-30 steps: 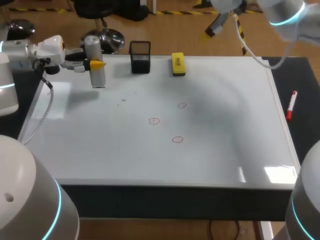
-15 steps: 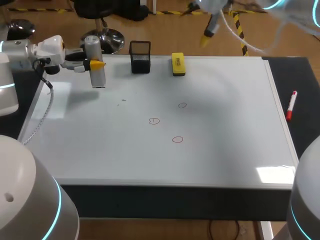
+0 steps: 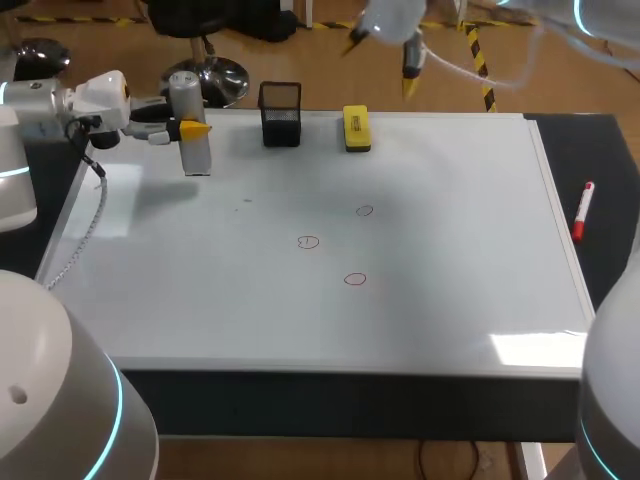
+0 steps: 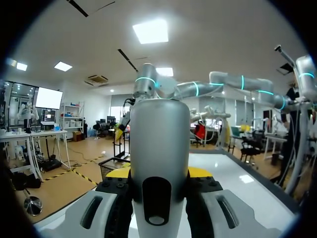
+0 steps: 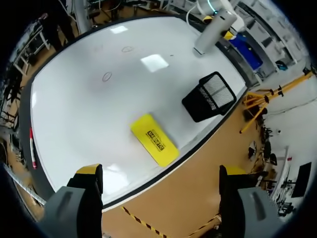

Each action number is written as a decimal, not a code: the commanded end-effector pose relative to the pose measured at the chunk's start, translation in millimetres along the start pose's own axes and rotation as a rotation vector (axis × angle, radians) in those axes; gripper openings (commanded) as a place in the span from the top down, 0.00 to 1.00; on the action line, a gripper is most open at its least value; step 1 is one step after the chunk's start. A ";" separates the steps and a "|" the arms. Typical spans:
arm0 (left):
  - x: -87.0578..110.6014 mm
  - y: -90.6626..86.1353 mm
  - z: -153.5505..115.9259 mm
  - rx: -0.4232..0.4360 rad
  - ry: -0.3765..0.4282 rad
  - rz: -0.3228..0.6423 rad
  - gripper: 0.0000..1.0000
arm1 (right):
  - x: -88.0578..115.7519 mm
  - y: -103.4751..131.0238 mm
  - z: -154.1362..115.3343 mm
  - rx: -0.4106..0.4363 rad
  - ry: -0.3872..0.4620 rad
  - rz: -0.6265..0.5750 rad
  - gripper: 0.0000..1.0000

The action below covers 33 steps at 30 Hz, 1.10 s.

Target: Pick up the inspection probe, press it on each red-marked spot on the whiteboard one by one, put down the probe, pick up the eraser, and wipe off all the red marks.

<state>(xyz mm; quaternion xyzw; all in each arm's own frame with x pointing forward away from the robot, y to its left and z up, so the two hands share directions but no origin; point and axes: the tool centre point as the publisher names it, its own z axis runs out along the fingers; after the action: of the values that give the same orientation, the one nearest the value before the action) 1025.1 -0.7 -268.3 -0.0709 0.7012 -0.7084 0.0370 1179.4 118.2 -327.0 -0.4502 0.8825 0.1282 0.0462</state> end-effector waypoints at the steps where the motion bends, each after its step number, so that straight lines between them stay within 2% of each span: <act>1: 0.0 -0.8 -0.2 0.000 0.001 0.001 1.00 | -2.3 3.4 -0.8 0.489 0.840 -0.563 0.00; 3: 0.0 -0.8 -0.2 0.000 0.001 0.001 1.00 | -2.7 5.0 0.0 0.484 0.828 -0.556 0.00; 6: 0.0 -0.8 -0.2 0.000 0.001 0.001 1.00 | -2.6 6.3 -4.4 0.456 0.757 -0.486 0.00; 24: 0.0 -0.8 -0.2 0.000 0.001 0.001 1.00 | -2.6 6.3 -4.4 0.456 0.757 -0.486 0.00; 26: 0.0 -0.8 -0.2 0.000 0.001 0.001 1.00 | -2.2 4.4 -4.2 0.444 0.707 -0.454 0.00; 33: 0.0 -0.8 -0.2 0.000 0.001 0.001 1.00 | 7.7 7.5 9.2 0.399 0.620 -0.385 0.00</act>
<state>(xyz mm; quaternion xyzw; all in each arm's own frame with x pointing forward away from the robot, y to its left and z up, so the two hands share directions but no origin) 1025.1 -0.7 -268.3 -0.0709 0.7012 -0.7084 0.0370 1164.6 116.4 -331.9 -0.6225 0.7659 -0.1521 -0.0521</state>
